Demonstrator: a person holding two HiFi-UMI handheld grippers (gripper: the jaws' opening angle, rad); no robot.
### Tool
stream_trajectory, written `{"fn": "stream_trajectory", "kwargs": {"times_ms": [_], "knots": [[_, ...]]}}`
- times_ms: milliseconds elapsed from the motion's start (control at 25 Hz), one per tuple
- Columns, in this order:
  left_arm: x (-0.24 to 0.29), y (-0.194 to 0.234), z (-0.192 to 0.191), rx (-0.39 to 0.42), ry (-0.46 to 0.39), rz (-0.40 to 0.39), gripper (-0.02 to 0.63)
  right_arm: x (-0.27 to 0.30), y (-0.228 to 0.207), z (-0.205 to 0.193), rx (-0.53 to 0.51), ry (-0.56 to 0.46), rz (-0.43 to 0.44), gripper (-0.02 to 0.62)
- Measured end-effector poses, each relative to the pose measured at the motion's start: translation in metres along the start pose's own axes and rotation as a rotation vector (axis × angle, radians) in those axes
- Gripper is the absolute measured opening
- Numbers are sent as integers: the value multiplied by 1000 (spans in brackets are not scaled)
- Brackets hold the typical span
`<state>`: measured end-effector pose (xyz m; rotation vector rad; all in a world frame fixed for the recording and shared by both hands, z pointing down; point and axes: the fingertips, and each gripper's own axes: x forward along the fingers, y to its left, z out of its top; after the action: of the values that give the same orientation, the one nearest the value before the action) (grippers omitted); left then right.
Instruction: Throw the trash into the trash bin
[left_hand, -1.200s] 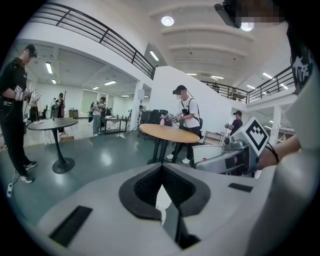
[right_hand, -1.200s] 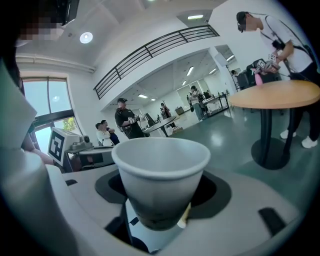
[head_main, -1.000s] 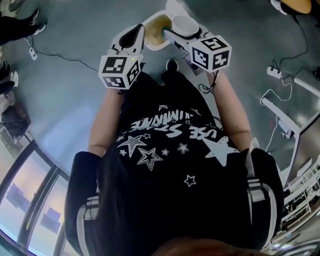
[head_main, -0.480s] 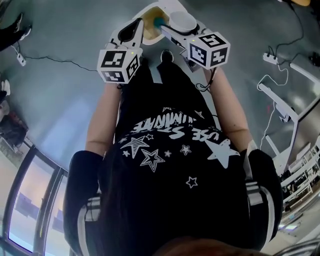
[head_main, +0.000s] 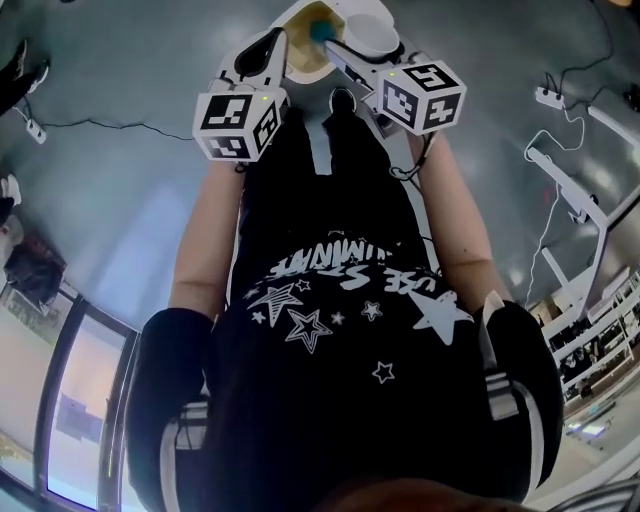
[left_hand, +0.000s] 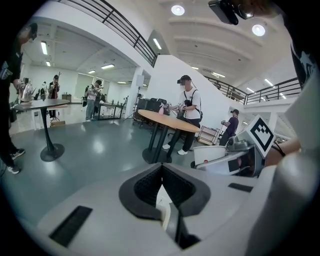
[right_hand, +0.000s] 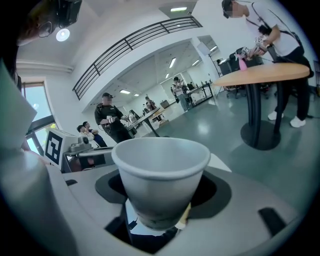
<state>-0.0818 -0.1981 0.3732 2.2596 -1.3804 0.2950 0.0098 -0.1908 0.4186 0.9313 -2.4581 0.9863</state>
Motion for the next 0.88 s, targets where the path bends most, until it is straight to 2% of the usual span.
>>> {"fn": "stream_trajectory", "kwargs": {"times_ms": [440, 880], "knots": [[45, 10, -54, -12, 101, -69, 11, 37, -41, -41, 75, 36, -56, 310], [66, 28, -115, -67, 177, -40, 11, 68, -58, -95, 84, 122, -51, 310]]}}
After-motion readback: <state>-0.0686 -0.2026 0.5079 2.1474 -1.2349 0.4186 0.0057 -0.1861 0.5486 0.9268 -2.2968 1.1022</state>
